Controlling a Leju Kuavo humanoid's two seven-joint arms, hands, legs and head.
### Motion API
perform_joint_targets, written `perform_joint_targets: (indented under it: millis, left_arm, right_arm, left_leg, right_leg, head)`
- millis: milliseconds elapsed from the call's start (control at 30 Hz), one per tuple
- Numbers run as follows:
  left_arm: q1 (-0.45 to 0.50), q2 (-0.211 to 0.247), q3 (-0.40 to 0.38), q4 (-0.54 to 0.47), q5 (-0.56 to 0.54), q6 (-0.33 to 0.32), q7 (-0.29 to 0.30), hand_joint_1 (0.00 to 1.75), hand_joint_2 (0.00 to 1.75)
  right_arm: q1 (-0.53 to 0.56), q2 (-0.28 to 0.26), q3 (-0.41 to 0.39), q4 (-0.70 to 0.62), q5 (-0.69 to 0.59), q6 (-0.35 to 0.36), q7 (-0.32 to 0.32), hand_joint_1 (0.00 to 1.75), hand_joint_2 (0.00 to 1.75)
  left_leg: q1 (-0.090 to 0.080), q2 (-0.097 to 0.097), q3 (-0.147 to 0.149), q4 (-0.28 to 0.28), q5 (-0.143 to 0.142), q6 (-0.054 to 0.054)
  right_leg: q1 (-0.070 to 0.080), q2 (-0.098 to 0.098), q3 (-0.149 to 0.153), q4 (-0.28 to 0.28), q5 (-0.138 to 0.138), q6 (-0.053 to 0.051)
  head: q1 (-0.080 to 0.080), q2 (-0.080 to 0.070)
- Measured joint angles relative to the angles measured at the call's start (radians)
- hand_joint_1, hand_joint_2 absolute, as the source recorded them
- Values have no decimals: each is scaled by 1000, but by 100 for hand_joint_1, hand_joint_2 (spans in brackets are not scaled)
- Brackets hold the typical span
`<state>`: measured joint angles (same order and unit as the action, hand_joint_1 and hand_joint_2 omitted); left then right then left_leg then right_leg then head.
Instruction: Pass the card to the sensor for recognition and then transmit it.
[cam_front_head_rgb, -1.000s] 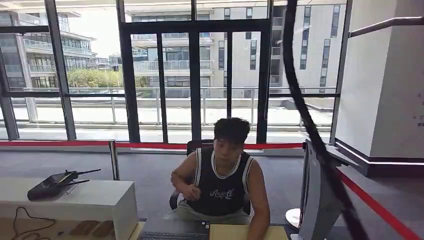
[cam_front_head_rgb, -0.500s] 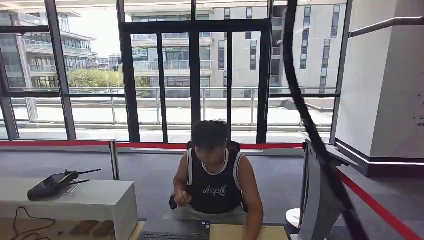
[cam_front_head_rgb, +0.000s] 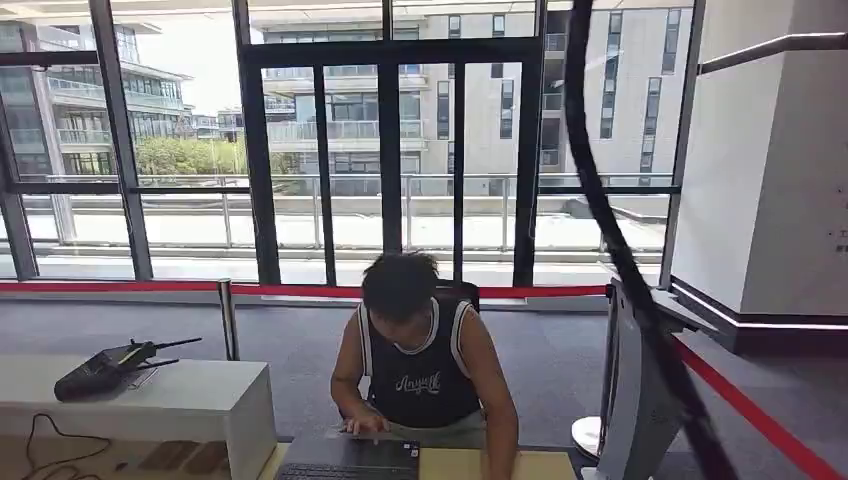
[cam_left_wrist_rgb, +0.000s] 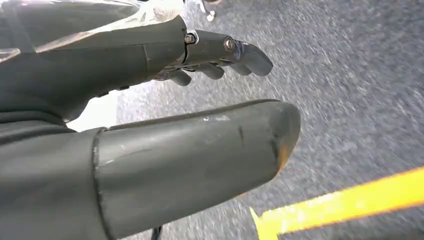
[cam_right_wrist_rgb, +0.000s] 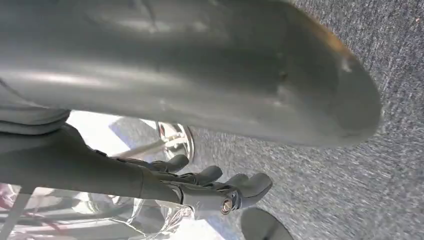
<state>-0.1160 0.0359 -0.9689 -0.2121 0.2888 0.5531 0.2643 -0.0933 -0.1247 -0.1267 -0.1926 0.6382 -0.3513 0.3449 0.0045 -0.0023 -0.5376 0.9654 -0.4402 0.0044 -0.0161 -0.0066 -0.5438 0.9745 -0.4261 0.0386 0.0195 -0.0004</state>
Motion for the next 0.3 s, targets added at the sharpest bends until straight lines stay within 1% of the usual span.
perform_joint_targets:
  millis: [133, 167, 200, 233, 300]
  left_arm:
    - [0, 2, 0, 0, 0, -2, 0, 0, 0]
    - [-1, 15, 0, 0, 1, -10, -4, 0, 0]
    - [-2, 68, 0, 0, 6, -40, -15, 0, 0]
    - [-3, 126, 0, 0, 17, -44, -23, 0, 0]
    - [-3, 154, 0, 0, 22, -42, -23, 0, 0]
  right_arm:
    - [0, 0, 0, 0, -1, 0, 0, 0, 0]
    - [0, 0, -3, 0, -4, 0, 3, 0, 0]
    - [1, -2, -13, 0, -14, 0, 8, 0, 0]
    - [1, -3, -21, 0, -24, 0, 8, 0, 0]
    - [1, -3, -23, 0, -24, 0, 8, 0, 0]
  left_leg:
    - [0, 0, 0, 0, 0, 0]
    - [0, 0, 0, 0, 0, 0]
    - [1, 0, 0, 0, 0, 0]
    - [1, 0, 0, 0, 0, -1]
    - [1, 0, 0, 0, 0, -1]
  right_leg:
    - [0, 0, 0, 0, 0, 0]
    - [0, 0, 0, 0, 0, 0]
    - [1, 0, 0, 0, 0, 0]
    - [1, 0, 0, 0, 0, 0]
    - [1, 0, 0, 0, 0, 0]
  head:
    - [0, 0]
    - [0, 0]
    - [0, 0]
    - [0, 0]
    - [0, 0]
